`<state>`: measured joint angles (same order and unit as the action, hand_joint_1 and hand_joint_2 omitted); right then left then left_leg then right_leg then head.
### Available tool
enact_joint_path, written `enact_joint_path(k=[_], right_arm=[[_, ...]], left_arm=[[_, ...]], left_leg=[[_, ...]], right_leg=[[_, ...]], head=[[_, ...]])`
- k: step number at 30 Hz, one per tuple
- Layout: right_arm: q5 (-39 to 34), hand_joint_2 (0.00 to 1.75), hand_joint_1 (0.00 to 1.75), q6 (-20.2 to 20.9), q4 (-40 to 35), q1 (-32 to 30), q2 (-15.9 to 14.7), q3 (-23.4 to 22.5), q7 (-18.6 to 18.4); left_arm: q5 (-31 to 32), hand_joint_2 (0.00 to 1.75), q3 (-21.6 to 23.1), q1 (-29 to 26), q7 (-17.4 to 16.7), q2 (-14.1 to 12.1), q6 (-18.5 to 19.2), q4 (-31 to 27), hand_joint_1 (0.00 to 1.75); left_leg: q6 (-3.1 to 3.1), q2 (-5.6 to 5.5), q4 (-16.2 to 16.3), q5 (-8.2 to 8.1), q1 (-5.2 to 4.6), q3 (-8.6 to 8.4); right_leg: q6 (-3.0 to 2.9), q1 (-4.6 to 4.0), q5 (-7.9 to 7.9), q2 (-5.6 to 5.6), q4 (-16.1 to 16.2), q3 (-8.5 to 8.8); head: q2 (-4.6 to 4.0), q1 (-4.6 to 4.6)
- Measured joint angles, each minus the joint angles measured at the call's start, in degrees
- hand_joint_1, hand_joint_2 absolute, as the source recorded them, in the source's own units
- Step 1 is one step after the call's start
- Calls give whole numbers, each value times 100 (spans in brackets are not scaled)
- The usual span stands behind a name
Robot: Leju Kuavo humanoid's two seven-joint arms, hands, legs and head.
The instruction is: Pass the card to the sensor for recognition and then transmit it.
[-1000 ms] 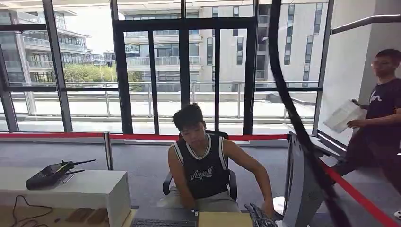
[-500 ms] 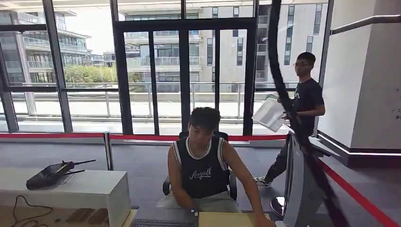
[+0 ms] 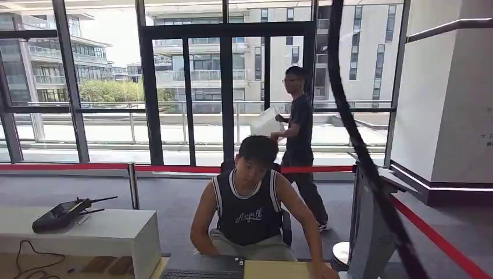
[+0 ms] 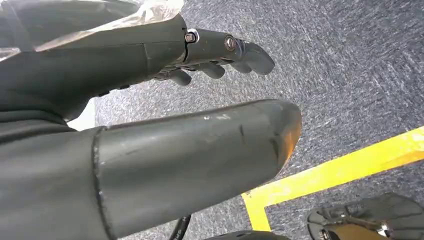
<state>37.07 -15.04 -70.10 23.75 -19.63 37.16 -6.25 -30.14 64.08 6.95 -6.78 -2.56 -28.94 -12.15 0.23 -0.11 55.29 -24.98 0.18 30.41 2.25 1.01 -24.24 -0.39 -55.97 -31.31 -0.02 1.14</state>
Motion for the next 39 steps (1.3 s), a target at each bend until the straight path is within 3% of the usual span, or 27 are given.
enact_joint_path(k=[15,21,39], right_arm=[[1119,175,0,133,291,-75,192,140,81],[1457,175,0,-15,537,-20,393,232,17],[1210,175,0,-461,1303,246,689,396,0]], left_arm=[[22,0,2,7,-39,2,-9,0,0],[33,0,2,10,-35,4,0,-2,0],[33,0,2,9,-26,9,-44,0,0]], left_leg=[[0,0,-2,0,0,2],[0,0,-2,0,1,2],[0,0,-1,0,0,2]], right_leg=[[0,0,0,0,-1,0],[0,0,0,0,-1,0],[0,0,0,0,-1,0]], head=[[0,0],[0,0],[0,0]])
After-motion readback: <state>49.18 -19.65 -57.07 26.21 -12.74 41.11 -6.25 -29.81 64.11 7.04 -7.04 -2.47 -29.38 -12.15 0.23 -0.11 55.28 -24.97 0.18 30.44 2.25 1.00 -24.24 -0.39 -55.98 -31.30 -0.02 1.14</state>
